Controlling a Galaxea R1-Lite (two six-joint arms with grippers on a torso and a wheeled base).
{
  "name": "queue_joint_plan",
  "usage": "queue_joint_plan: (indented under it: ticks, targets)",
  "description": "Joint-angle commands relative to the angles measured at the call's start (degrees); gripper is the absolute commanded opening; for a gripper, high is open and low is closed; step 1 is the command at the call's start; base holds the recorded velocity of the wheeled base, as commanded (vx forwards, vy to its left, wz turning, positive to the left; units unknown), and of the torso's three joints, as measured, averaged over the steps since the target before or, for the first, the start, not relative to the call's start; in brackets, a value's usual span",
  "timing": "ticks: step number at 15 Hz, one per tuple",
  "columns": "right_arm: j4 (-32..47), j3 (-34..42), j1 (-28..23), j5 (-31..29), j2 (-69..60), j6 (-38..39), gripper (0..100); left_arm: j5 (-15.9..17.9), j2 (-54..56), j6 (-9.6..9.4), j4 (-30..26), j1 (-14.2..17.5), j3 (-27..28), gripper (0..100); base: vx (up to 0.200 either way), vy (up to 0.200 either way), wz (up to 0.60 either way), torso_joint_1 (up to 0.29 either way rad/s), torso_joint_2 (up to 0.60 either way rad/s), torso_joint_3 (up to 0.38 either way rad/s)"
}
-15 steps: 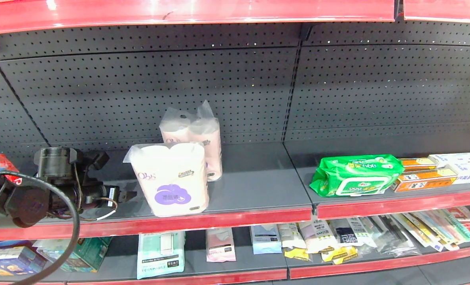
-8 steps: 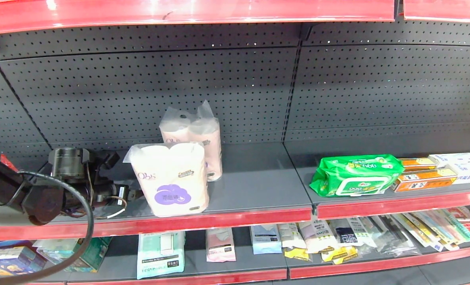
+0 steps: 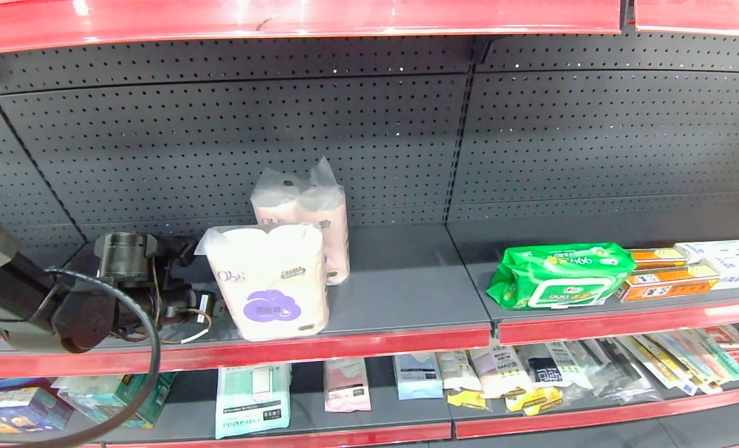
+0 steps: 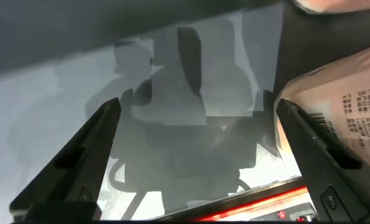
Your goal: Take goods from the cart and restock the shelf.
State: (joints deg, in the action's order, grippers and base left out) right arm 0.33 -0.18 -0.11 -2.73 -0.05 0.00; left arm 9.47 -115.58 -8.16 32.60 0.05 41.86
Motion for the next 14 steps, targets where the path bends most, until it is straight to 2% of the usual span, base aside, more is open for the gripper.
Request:
queue_joint_plan:
  ticks: [1, 11, 14]
  targets:
    - [0.02, 0.01, 0.02, 0.01, 0.05, 0.0, 100, 0.02, -0.09, 0.07, 0.01, -0.75, 0.33, 100, 0.0, 0.0, 0.0, 0.0, 0.0, 0.0]
    - [0.02, 0.01, 0.02, 0.01, 0.05, 0.0, 100, -0.07, -0.09, -0.02, -0.08, -1.37, 0.5, 100, 0.0, 0.0, 0.0, 0.0, 0.0, 0.0]
    - [0.02, 0.01, 0.02, 0.01, 0.05, 0.0, 100, -0.24, 0.71, -0.02, 0.01, -0.58, 0.06, 100, 0.0, 0.0, 0.0, 0.0, 0.0, 0.0]
